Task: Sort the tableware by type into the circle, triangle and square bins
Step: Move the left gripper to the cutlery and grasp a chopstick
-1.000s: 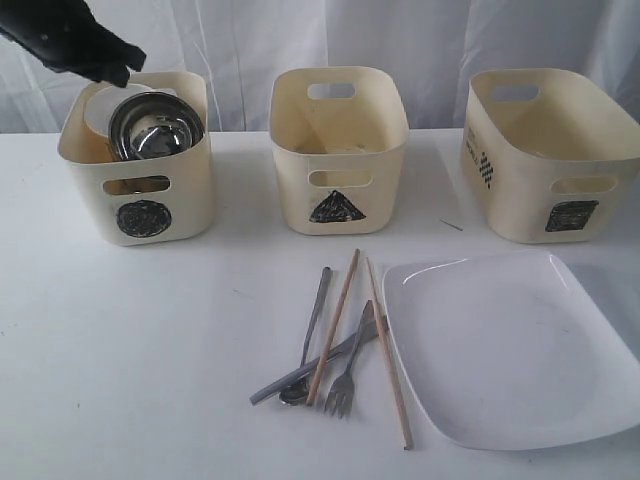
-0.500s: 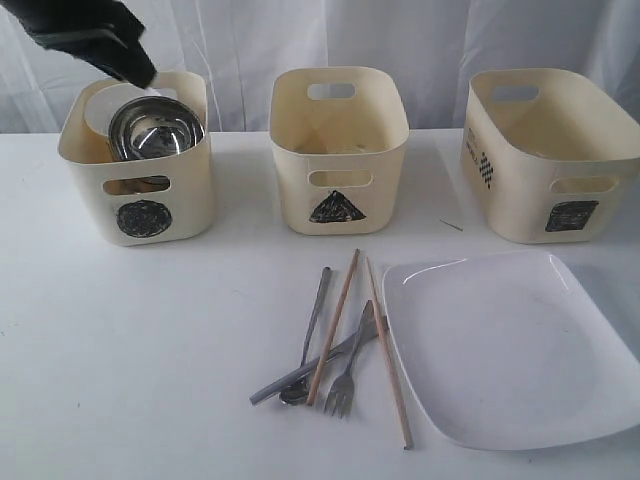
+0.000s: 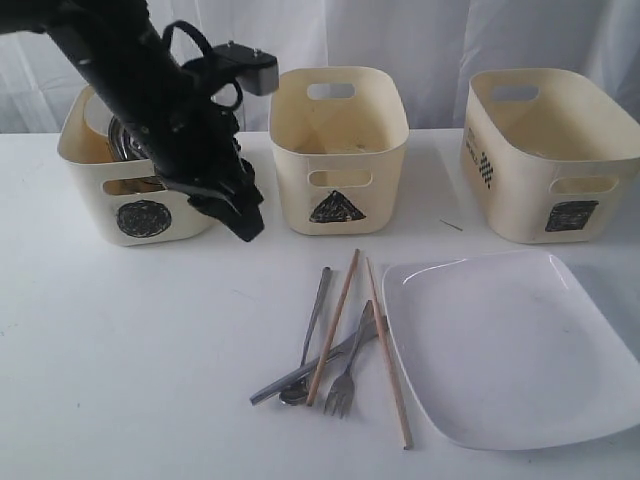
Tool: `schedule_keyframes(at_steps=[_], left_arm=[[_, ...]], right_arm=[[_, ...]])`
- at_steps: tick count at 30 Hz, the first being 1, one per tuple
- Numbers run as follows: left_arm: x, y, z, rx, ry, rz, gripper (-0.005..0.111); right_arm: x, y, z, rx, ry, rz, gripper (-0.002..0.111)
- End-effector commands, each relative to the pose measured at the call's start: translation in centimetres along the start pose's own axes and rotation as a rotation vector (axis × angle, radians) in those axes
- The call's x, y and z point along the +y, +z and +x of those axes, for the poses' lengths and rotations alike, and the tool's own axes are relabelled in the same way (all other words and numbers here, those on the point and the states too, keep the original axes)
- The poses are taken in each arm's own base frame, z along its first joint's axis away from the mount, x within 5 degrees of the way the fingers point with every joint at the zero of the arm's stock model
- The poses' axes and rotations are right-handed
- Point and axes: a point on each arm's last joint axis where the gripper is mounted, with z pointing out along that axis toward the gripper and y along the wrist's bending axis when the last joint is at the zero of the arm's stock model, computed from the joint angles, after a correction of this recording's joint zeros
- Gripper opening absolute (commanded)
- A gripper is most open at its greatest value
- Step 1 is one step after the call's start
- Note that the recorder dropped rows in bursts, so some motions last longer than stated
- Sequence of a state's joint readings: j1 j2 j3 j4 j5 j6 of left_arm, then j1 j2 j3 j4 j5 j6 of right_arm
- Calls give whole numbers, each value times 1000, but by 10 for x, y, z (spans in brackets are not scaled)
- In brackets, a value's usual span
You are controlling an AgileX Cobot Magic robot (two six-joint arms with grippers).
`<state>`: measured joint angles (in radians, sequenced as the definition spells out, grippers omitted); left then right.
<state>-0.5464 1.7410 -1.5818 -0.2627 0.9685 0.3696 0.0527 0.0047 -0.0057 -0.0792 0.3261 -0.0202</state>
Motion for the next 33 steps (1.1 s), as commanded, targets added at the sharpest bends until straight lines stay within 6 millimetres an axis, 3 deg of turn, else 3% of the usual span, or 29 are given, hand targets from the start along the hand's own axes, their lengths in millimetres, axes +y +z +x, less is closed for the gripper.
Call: schedule_keyframes(at_steps=[1, 3, 7, 12, 20, 33], left_arm=[[-12, 29, -8, -6, -37, 23, 48], [-21, 43, -16, -30, -28, 25, 56], [-35, 69, -28, -73, -17, 17, 58], [-30, 96, -32, -91, -85, 24, 58], [-25, 123, -29, -46, -121, 47, 58], [-18, 149, -26, -31, -142, 39, 56]], right_arm=[[0, 0, 1, -8, 3, 1, 0], [0, 0, 1, -8, 3, 1, 0], [0, 0, 1, -9, 17, 1, 0], [0, 0, 1, -9, 17, 1, 0], [0, 0, 1, -9, 17, 1, 0], [0, 0, 1, -9, 17, 1, 0]])
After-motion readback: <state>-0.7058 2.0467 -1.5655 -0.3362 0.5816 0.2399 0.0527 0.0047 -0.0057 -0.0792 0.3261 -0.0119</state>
